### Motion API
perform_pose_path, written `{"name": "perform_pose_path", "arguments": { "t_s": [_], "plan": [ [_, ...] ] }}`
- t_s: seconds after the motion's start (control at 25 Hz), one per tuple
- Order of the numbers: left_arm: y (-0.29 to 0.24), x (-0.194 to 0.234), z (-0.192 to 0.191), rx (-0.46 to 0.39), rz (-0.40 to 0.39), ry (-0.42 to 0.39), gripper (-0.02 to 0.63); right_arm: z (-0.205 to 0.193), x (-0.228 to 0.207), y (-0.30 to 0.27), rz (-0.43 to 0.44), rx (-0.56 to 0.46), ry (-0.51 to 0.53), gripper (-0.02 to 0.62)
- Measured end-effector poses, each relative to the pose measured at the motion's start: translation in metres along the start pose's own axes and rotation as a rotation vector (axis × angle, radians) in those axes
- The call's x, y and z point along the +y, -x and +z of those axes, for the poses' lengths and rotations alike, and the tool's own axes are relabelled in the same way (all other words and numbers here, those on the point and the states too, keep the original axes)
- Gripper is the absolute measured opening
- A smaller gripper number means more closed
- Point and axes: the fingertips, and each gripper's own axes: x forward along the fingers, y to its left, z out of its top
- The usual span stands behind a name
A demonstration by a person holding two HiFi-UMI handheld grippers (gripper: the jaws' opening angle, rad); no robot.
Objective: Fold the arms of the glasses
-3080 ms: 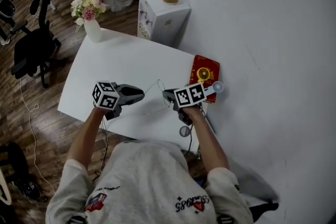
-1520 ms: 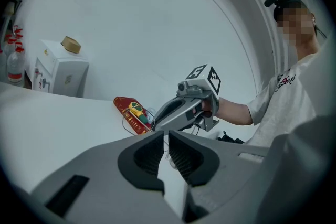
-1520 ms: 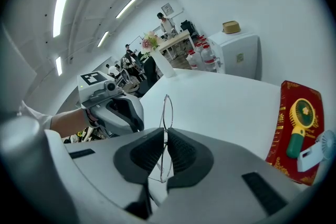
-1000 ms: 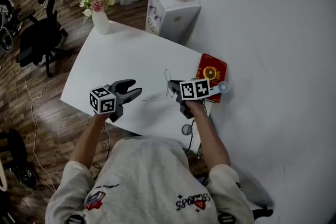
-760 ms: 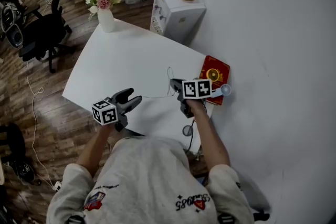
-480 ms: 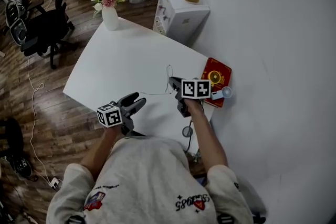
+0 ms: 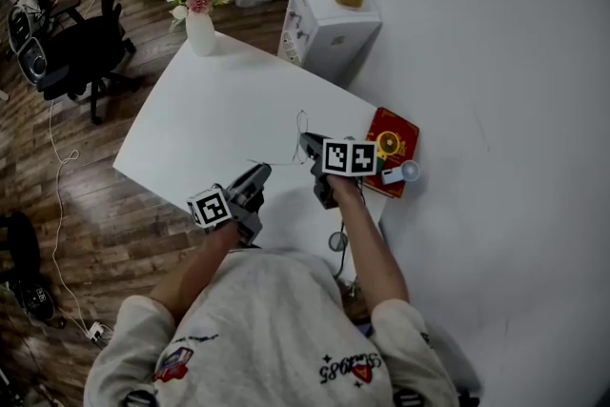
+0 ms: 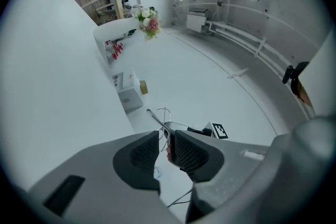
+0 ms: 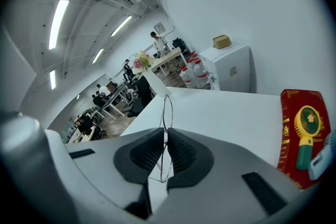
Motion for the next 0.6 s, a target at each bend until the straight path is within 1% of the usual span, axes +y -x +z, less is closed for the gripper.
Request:
{"name": "perform_pose_path", "arguments": {
  "t_s": [0.08, 0.2, 0.4, 0.6],
  "plan": [
    [-0.002, 0.0, 0.003, -0.023, 0.0, 0.011, 0.052, 0.002, 0.001, 0.001, 0.0, -0.005, -0.002, 0.026],
    [-0.006, -0.003, 0.007, -0.032, -0.016, 0.015, 0.018, 0.004, 0.001, 0.003, -0.002, -0.014, -0.002, 0.026],
    [-0.013, -0.007, 0.013, -0.02, -0.028, -0.007, 0.014, -0.001, 0.004, 0.005, 0.009, -0.002, 0.0, 0.026],
    [-0.023, -0.008, 0.011, 0.037, -0.032, -0.022, 0.014, -0.009, 0.006, 0.007, 0.018, 0.028, 0.032, 0.025]
  ]
}}
